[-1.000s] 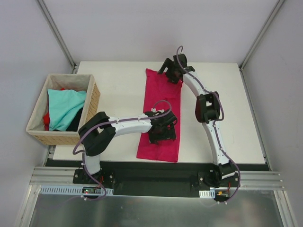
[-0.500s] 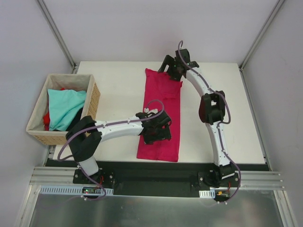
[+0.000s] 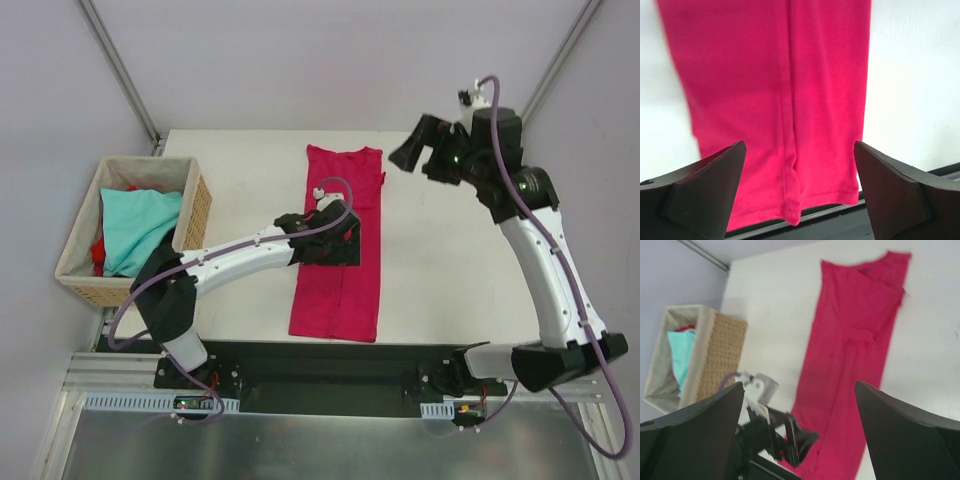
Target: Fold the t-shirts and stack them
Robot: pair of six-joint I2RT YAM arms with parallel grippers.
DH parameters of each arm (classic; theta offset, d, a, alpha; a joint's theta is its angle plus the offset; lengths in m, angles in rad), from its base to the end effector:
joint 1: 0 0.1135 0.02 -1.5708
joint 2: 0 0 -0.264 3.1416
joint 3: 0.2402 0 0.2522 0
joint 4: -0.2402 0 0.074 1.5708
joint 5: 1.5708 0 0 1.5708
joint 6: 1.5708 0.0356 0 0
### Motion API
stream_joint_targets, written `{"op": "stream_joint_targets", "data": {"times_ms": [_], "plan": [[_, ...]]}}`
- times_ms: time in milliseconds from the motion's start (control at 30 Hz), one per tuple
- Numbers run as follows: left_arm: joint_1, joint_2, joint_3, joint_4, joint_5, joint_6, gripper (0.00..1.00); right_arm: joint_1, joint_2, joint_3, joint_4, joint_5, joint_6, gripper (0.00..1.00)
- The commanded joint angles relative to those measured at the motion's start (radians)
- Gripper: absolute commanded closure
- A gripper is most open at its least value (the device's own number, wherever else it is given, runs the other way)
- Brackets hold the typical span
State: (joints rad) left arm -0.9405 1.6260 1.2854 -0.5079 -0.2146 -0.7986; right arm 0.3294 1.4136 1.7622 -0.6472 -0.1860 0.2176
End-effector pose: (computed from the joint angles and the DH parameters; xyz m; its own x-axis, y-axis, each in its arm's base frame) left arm 0.2168 -0.2843 0.2702 -0.8145 -0.0711 -0.5757 0.1760 0.9154 -0.3621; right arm 0.2747 0.1009 0.4822 -0.3765 0.0955 -0.9215 -0.4136 0.8727 0.2595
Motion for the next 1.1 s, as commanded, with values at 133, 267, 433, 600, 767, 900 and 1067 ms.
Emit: {"op": "stream_joint_targets", "data": {"times_ms": [133, 267, 433, 600, 767, 900, 1067], "plan": [[-0.069, 0.130, 0.035, -0.012, 0.060, 0.010, 0.11, -0.052, -0.221, -0.426, -0.221, 0.094, -0.021, 0.03], [-0.130, 0.091, -0.091, -0.021, 0.041, -0.204, 0.11, -0.052, -0.278, -0.510, -0.279, 0.091, -0.012, 0.03], [-0.195, 0.121, -0.132, -0.035, 0.024, -0.323, 0.12, -0.049, -0.358, -0.631, -0.275, 0.059, 0.009, 0.03], [-0.230, 0.140, -0.152, -0.046, 0.017, -0.427, 0.14, -0.043, -0.421, -0.795, -0.227, -0.016, 0.034, 0.03], [-0.279, 0.143, -0.135, -0.052, -0.003, -0.465, 0.16, -0.026, -0.461, -0.908, -0.186, -0.066, 0.051, 0.03], [-0.311, 0.189, -0.090, -0.058, 0.009, -0.467, 0.17, -0.016, -0.481, -0.954, -0.171, -0.064, 0.048, 0.03], [-0.331, 0.167, -0.126, -0.064, -0.005, -0.525, 0.17, -0.015, -0.510, -0.995, -0.155, -0.084, 0.061, 0.03]]}}
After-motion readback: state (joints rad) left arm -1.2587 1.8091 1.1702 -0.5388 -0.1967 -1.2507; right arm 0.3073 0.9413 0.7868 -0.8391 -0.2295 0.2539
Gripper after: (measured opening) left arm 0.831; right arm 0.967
